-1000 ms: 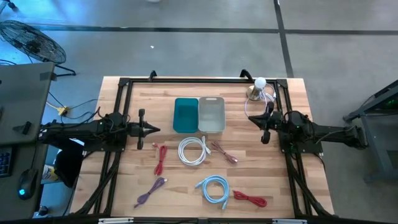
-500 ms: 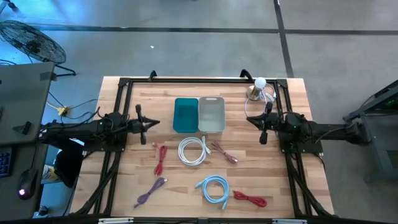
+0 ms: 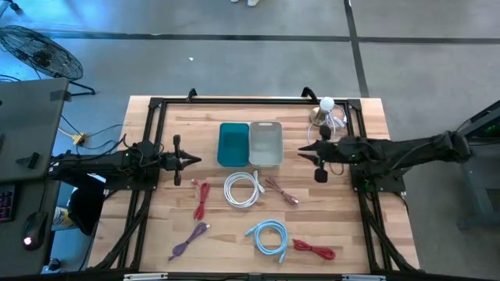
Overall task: Pick & Place USB Port
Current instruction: Put the pink charger cable into the blue bin
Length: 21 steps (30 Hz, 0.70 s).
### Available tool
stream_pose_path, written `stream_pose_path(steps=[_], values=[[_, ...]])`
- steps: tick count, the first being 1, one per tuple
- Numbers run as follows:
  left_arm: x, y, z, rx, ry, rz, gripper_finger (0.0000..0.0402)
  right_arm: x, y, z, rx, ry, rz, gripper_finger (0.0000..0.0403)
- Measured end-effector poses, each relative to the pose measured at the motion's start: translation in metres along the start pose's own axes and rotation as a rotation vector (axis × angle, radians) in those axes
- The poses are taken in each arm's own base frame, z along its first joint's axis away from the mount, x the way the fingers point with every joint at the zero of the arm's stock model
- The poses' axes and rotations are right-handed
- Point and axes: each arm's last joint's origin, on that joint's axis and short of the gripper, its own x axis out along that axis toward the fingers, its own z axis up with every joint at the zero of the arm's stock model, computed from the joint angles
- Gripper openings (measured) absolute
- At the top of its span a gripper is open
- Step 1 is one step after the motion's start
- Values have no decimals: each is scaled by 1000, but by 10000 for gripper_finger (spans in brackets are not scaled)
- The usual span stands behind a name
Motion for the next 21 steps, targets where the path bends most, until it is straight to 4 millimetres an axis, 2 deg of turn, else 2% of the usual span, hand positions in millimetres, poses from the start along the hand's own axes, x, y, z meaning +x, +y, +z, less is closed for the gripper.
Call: stream_pose_path(steps=[7,15,21], values=[[0,0,1,-54,-1,-30,1,21,25,4,-43,128,-74,107],[8,-7,-7,-102,97,-145,1,29,56,-1,-17,200,-116,134],[16,-11,-10,-216,131,-240,1,33,72,-7,-5,213,-135,147]])
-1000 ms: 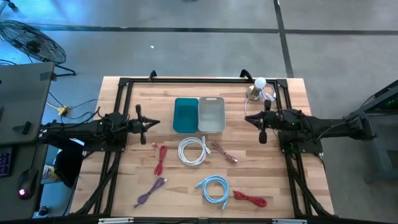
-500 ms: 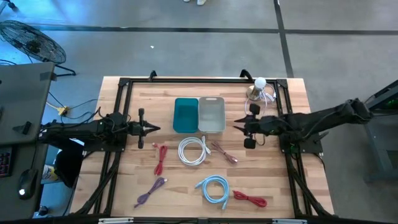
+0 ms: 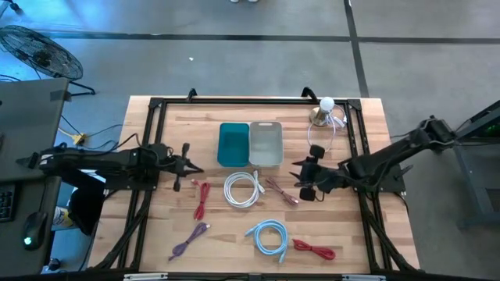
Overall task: Pick & Place USB Port
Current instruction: Put the pink charger cable into the blue bin
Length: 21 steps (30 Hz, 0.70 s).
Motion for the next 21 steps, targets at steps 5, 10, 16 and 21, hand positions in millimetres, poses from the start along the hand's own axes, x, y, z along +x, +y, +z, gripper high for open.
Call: stream_pose_path(steps=[5,10,16,21], values=[[3,3,13,-86,-10,-81,12,2,9,-2,34,4,42,164],[7,6,25,-86,-9,-106,59,3,22,-7,54,25,85,176],[10,10,32,-18,2,-79,127,13,37,-17,121,80,121,182],[10,10,30,-10,25,-74,165,26,50,-22,167,99,170,182]])
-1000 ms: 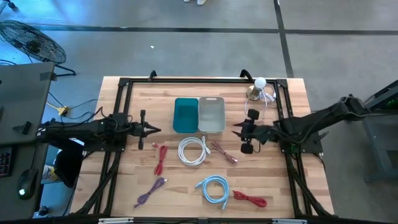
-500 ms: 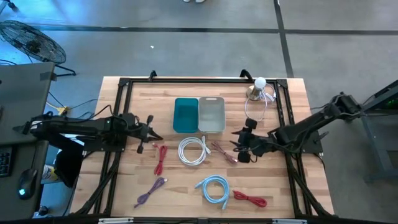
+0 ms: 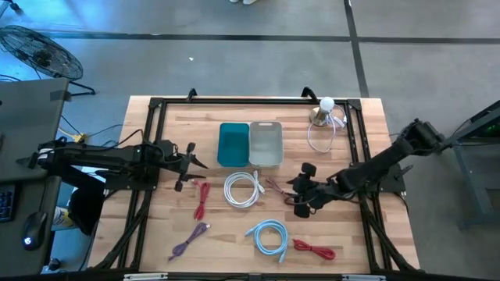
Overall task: Pick & Place USB Port
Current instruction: Put the pink charger cable into the blue bin
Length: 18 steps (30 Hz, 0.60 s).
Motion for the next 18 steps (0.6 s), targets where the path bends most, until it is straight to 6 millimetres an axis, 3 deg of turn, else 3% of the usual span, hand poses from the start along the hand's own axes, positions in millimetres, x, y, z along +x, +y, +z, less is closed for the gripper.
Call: stream_pose_path(steps=[8,18], values=[[0,0,-1,1,14,-2,197,23,4,6,3,49,-28,186],[0,0,0,54,8,4,200,38,-9,6,31,247,-48,188]])
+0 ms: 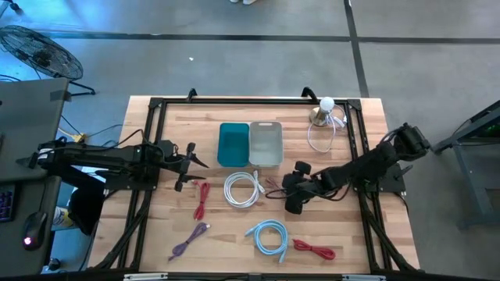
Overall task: Pick & Place USB Port
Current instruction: Put the pink charger cable into the blue bin
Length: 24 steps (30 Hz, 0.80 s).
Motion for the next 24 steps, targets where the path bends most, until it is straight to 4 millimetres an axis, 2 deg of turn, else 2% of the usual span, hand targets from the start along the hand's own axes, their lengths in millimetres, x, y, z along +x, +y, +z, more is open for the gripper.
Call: stream_pose_path(steps=[9,24], values=[[0,1,-1,26,19,46,200,0,2,-1,38,54,92,189],[0,2,0,45,27,69,200,7,-5,1,68,95,116,191]])
